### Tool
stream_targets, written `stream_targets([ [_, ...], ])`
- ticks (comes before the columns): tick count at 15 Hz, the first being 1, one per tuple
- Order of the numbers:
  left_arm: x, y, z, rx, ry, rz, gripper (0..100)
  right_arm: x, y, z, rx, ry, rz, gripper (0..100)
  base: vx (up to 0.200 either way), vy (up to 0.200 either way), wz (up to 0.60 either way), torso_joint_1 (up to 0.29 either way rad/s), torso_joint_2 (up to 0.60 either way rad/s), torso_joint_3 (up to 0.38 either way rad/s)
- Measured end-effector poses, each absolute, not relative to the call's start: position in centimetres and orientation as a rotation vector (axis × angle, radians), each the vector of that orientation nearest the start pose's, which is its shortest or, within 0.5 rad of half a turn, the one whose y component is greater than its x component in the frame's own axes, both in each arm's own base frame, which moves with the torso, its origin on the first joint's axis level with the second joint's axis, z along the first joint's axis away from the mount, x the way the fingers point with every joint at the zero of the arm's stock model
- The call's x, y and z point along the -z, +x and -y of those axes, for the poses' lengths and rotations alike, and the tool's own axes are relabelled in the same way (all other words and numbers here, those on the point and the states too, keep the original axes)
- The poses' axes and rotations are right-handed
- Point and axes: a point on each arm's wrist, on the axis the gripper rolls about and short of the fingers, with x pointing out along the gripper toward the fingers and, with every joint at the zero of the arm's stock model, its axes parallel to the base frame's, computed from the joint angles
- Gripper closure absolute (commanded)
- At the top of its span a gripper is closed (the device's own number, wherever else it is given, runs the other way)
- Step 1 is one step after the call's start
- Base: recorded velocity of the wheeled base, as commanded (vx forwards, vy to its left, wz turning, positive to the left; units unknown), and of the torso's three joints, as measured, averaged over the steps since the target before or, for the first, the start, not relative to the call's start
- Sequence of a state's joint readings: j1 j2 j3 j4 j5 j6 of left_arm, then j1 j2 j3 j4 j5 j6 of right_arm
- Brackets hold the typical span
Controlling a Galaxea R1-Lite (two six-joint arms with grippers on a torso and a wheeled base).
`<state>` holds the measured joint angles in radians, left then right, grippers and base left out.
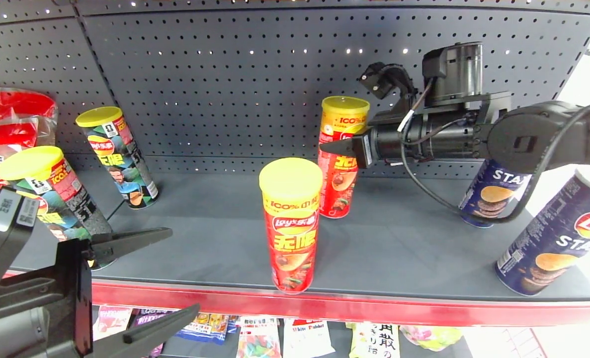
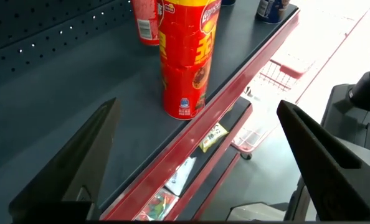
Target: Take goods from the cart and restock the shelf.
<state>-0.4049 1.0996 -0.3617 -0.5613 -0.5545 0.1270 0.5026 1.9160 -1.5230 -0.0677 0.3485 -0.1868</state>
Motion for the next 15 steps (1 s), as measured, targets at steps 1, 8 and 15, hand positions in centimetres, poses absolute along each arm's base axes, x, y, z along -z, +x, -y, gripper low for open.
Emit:
stream_targets([
  [1, -18.8, 12.5, 6.7, 0.966, 0.103, -0.123, 0, -24.9, 34.0, -19.8, -0.878, -0.200, -0.261, 100, 0.000, 0.000, 0.00, 0.000, 0.00, 0.000],
  [8, -18.7, 12.5, 6.6, 0.958, 0.103, -0.129, 0, -23.5, 35.6, -21.6, -0.895, -0.194, -0.241, 100, 0.000, 0.000, 0.00, 0.000, 0.00, 0.000],
  [15, -18.6, 12.2, 6.5, 0.952, 0.104, -0.124, 0, -22.9, 35.4, -22.3, -0.907, -0.180, -0.263, 100, 0.000, 0.000, 0.00, 0.000, 0.00, 0.000],
])
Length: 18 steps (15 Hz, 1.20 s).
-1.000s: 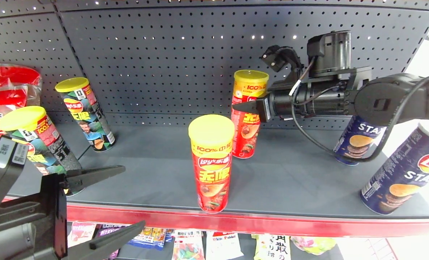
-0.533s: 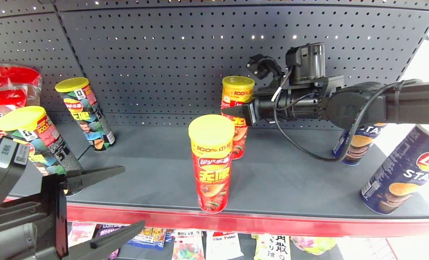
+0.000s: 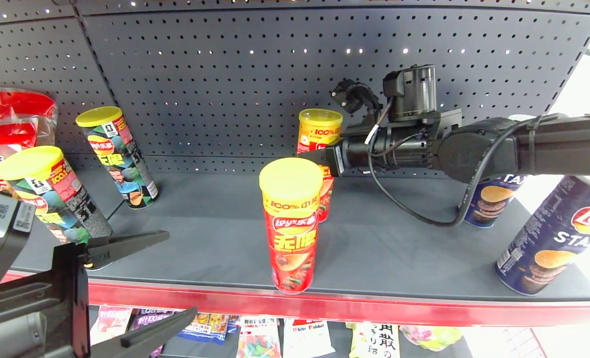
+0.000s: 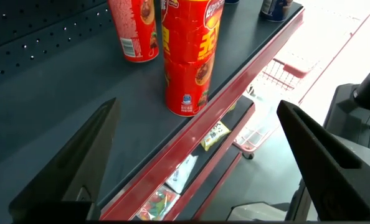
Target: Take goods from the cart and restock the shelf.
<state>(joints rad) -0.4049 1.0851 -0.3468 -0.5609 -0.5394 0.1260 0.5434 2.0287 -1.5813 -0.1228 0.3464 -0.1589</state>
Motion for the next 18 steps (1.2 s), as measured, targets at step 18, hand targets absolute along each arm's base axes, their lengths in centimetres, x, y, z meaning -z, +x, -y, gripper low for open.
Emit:
stream_targets([
  [18, -18.1, 12.4, 6.4, 0.865, 0.084, -0.165, 0, -23.5, 27.3, -16.8, -0.778, -0.211, -0.351, 0, 0.000, 0.000, 0.00, 0.000, 0.00, 0.000],
])
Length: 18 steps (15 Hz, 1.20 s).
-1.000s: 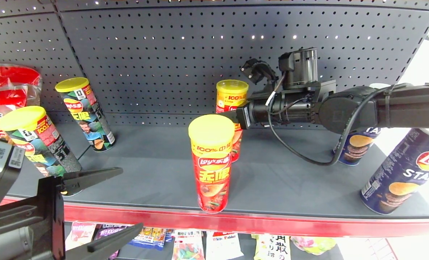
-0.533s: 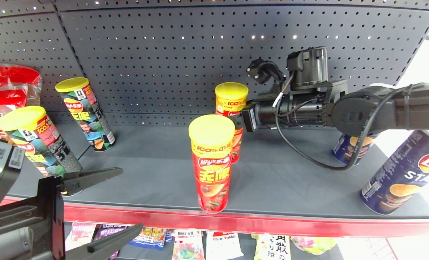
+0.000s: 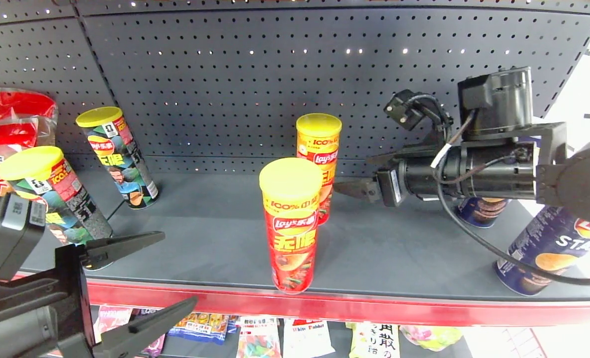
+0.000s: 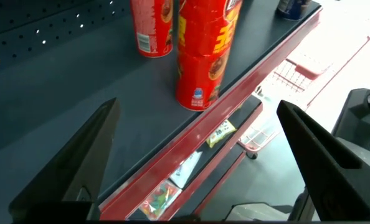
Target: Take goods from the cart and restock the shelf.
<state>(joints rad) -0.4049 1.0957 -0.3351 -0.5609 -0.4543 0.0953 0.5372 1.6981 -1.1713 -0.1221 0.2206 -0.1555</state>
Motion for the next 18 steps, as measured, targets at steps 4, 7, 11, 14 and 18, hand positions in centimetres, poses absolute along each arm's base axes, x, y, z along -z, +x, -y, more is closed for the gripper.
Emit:
stream_targets([
  [4, -17.7, 12.9, 6.3, 0.758, 0.086, -0.199, 0, -24.1, 22.3, -14.1, -0.757, -0.218, -0.334, 0, 0.000, 0.000, 0.00, 0.000, 0.00, 0.000],
  [7, -17.2, 13.6, 6.3, 0.664, 0.098, -0.237, 0, -24.4, 17.1, -11.5, -0.774, -0.220, -0.286, 0, 0.000, 0.000, 0.00, 0.000, 0.00, 0.000],
  [11, -16.6, 14.9, 6.8, 0.630, 0.110, -0.288, 0, -21.7, 9.1, -6.4, -0.739, -0.220, -0.217, 0, 0.000, 0.000, 0.00, 0.000, 0.00, 0.000],
  [14, -15.6, 16.5, 7.6, 0.636, 0.120, -0.351, 0, -18.8, 4.1, -2.6, -0.588, -0.188, -0.119, 0, 0.000, 0.000, 0.00, 0.000, 0.00, 0.000],
  [18, -14.9, 19.6, 9.4, 0.660, 0.130, -0.408, 0, -14.4, 0.2, 0.1, -0.351, -0.135, -0.109, 0, 0.000, 0.000, 0.00, 0.000, 0.00, 0.000],
])
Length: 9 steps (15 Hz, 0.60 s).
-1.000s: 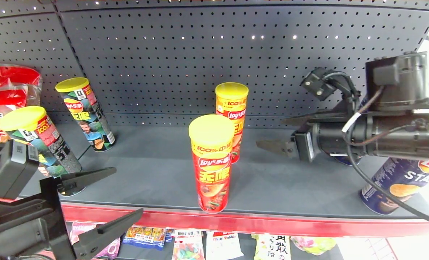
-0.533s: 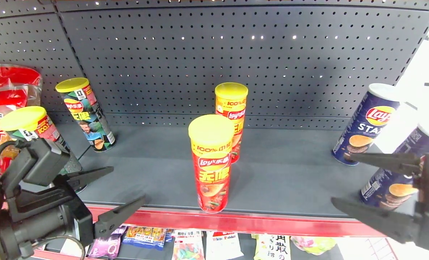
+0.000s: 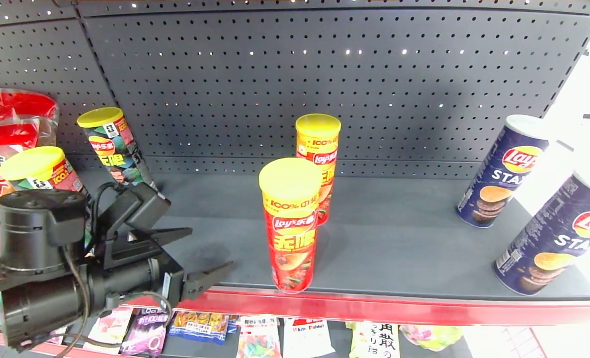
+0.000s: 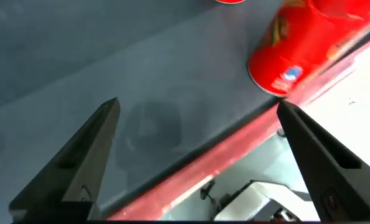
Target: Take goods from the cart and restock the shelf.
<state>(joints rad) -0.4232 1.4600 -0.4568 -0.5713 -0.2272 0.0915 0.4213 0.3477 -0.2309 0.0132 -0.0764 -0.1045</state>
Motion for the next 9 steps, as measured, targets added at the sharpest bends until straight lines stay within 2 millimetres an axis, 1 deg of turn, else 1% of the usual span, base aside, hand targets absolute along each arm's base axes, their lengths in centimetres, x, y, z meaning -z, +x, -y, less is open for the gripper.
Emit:
stream_targets([
  [3, -14.5, 21.4, 10.7, 0.673, 0.140, -0.430, 0, -12.7, -1.5, 0.8, -0.312, -0.129, -0.104, 0, 0.000, 0.000, 0.00, 0.000, 0.00, 0.000],
  [5, -14.0, 22.0, 11.6, 0.696, 0.147, -0.448, 0, -11.9, -2.4, 1.2, -0.303, -0.126, -0.091, 0, 0.000, 0.000, 0.00, 0.000, 0.00, 0.000],
  [9, -13.3, 22.6, 12.4, 0.713, 0.155, -0.476, 0, -11.6, -3.0, 1.4, -0.288, -0.110, -0.041, 0, 0.000, 0.000, 0.00, 0.000, 0.00, 0.000],
])
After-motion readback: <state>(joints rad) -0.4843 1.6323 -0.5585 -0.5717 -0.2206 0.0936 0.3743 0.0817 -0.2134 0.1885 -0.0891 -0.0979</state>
